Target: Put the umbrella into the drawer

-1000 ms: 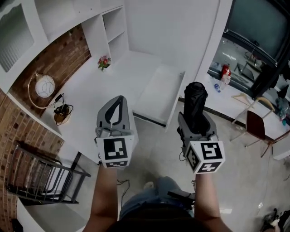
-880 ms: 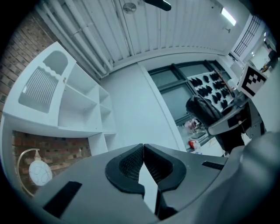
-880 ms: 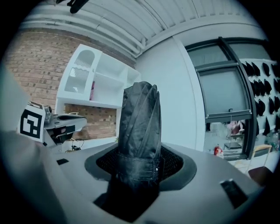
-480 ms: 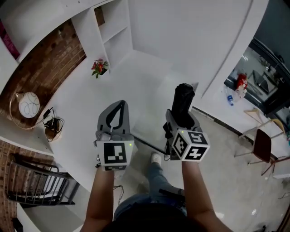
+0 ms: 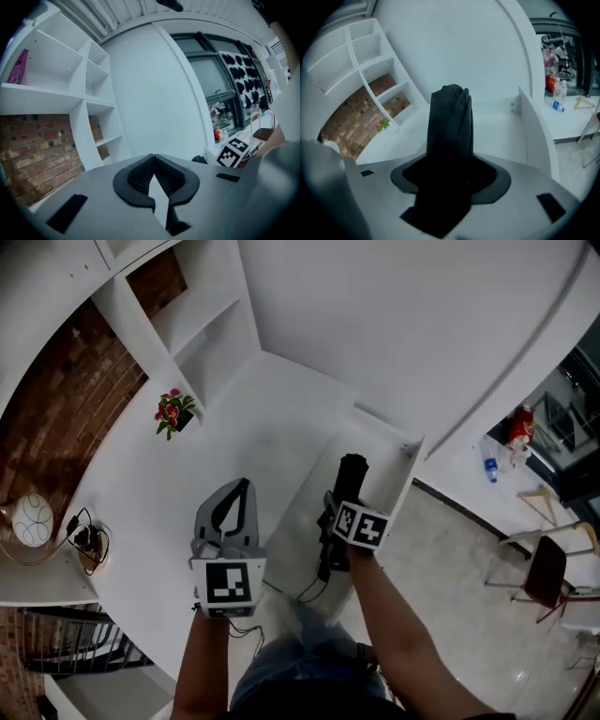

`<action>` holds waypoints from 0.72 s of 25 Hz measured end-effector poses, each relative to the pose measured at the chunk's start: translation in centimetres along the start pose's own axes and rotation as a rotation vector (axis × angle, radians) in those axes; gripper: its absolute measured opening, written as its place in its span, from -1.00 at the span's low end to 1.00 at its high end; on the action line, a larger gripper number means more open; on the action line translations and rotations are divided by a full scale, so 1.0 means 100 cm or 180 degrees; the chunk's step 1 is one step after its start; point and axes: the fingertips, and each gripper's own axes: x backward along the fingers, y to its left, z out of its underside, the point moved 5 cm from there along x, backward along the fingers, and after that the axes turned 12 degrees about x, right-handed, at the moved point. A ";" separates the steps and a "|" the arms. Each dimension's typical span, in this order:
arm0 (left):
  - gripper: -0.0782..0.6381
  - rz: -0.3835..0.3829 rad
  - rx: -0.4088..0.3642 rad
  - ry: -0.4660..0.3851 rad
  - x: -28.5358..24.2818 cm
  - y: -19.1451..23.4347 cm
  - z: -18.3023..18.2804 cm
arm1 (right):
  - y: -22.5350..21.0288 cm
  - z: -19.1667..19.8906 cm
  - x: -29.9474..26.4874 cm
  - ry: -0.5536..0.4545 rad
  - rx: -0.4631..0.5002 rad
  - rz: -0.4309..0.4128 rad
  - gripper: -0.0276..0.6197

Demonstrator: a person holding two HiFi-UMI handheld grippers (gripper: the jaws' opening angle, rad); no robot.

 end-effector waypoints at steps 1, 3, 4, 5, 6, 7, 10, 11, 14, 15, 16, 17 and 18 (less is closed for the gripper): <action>-0.77 -0.0003 -0.0016 0.0062 -0.008 0.001 0.004 | -0.007 0.005 -0.015 0.0135 -0.0024 0.0030 -0.14; -0.77 -0.0006 -0.0055 0.0180 -0.020 0.002 0.011 | -0.019 0.014 -0.039 0.0369 -0.0030 0.0118 -0.14; -0.77 -0.0010 -0.0063 0.0223 -0.025 0.004 0.014 | -0.023 0.018 -0.049 0.0472 -0.0033 0.0153 -0.13; -0.77 -0.0014 -0.0065 0.0253 -0.029 0.005 0.017 | -0.027 0.021 -0.058 0.0569 -0.0039 0.0178 -0.13; -0.77 -0.0016 -0.0065 0.0281 -0.032 0.006 0.020 | -0.029 0.024 -0.065 0.0667 -0.0049 0.0198 -0.13; -0.77 -0.0014 -0.0064 0.0307 -0.035 0.007 0.023 | -0.032 0.028 -0.072 0.0770 -0.0065 0.0221 -0.12; -0.77 0.0006 -0.0074 0.0368 -0.037 0.009 0.028 | -0.040 0.042 -0.089 0.1050 -0.0167 0.0329 -0.10; -0.77 0.0020 -0.0095 0.0397 -0.036 0.010 0.030 | -0.041 0.046 -0.092 0.1092 -0.0207 0.0349 -0.08; -0.77 0.0085 -0.0110 0.0437 -0.035 0.009 0.032 | -0.039 0.042 -0.088 0.1032 -0.0161 0.0306 0.04; -0.77 0.0113 -0.0097 0.0422 -0.035 0.008 0.031 | -0.037 0.036 -0.082 0.0985 -0.0080 0.0271 0.10; -0.77 0.0144 -0.0081 0.0396 -0.034 0.007 0.029 | -0.033 0.030 -0.074 0.0934 0.0007 0.0232 0.10; -0.77 0.0177 -0.0062 0.0360 -0.034 0.006 0.027 | -0.028 0.025 -0.063 0.0876 0.0084 0.0192 0.10; -0.77 0.0211 -0.0041 0.0312 -0.033 0.005 0.024 | -0.023 0.020 -0.051 0.0817 0.0150 0.0148 0.11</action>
